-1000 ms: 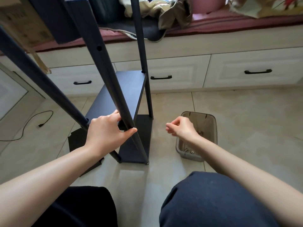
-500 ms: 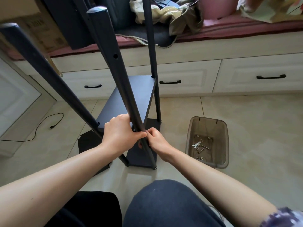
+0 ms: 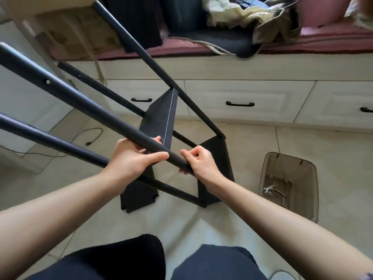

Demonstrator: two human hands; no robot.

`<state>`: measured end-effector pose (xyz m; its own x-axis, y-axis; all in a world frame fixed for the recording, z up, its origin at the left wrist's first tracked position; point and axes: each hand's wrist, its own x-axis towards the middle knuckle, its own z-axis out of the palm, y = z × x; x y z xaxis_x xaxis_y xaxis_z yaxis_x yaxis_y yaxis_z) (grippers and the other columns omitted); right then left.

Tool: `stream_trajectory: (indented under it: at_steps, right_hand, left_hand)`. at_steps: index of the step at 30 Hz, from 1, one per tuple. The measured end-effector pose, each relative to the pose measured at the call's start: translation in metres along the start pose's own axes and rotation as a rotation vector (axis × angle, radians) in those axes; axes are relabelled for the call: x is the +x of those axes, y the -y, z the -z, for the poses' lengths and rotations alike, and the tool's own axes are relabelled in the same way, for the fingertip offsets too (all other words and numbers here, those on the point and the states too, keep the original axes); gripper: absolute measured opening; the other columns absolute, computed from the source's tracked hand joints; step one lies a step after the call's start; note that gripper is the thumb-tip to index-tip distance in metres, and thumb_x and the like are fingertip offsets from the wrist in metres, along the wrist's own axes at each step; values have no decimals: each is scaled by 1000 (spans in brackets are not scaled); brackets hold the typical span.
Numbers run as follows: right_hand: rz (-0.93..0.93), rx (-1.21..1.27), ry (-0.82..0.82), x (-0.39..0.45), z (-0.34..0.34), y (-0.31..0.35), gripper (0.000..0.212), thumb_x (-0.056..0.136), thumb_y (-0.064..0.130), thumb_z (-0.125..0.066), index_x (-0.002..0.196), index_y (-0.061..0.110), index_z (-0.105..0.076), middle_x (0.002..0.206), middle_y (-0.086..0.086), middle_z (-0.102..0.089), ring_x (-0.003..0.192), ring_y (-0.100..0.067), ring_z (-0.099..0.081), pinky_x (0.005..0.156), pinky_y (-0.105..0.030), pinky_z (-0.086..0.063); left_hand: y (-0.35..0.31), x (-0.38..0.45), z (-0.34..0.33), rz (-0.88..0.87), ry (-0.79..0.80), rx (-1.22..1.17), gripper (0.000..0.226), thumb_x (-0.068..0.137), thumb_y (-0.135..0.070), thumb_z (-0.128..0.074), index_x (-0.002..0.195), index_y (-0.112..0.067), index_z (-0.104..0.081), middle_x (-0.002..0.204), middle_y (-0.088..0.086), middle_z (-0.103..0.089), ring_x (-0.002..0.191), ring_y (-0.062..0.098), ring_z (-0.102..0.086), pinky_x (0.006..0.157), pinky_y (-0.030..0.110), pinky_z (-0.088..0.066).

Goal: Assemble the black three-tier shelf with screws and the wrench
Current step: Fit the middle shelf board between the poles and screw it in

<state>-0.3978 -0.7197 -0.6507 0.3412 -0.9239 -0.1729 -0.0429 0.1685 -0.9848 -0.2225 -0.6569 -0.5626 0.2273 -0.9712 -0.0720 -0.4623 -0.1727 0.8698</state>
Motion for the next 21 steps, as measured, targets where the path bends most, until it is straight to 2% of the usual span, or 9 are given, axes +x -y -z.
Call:
stream_trajectory:
  at_steps: [2, 4, 10, 12, 14, 17, 21]
  right_hand:
    - [3, -60, 7, 3, -18, 1, 26, 96, 32, -61, 100, 7, -55, 75, -7, -71, 64, -14, -72, 56, -17, -54]
    - [8, -106, 22, 6, -35, 0, 25, 96, 32, -62, 98, 7, -55, 80, -10, -71, 64, -14, -73, 56, -17, -54]
    - [2, -252, 54, 14, -74, -16, 26, 94, 31, -64, 95, 7, -53, 80, -12, -72, 65, -15, -73, 58, -24, -57]
    - [18, -313, 69, 15, -81, -25, 24, 93, 32, -65, 93, 10, -53, 81, -10, -72, 67, -14, -74, 59, -25, -58]
    - [17, -378, 79, 16, -87, -36, 24, 92, 34, -66, 92, 13, -54, 79, -6, -72, 67, -13, -74, 64, -32, -61]
    - [10, -483, 89, 19, -97, -48, 24, 91, 39, -67, 89, 19, -54, 78, -5, -72, 70, -14, -73, 72, -44, -62]
    - [7, -615, 112, 24, -106, -61, 22, 89, 44, -67, 85, 26, -55, 77, 0, -71, 74, -11, -71, 76, -47, -59]
  left_hand:
    - [24, -3, 15, 41, -19, -104, 59, 59, -40, -85, 115, -28, -72, 113, -23, -72, 105, -1, -69, 93, 24, -53]
    - [46, -7, 30, 58, -33, -173, 57, 62, -38, -86, 116, -28, -72, 115, -21, -72, 108, 3, -69, 94, 27, -51]
    - [107, -23, 46, 105, -114, -360, 50, 66, -32, -83, 115, -24, -72, 115, -20, -72, 105, 3, -70, 83, 16, -53]
    - [125, -29, 43, 123, -141, -420, 51, 66, -30, -82, 115, -23, -72, 114, -20, -73, 103, 0, -69, 75, 9, -52]
    - [143, -35, 41, 155, -166, -506, 48, 64, -28, -82, 110, -22, -73, 112, -20, -74, 101, -2, -69, 71, 5, -50]
    - [168, -40, 37, 193, -213, -592, 40, 67, -19, -83, 106, -19, -74, 110, -17, -75, 101, 0, -70, 74, 7, -51]
    - [198, -44, 30, 236, -248, -669, 42, 65, -18, -83, 107, -15, -74, 112, -13, -75, 102, 3, -71, 74, 9, -52]
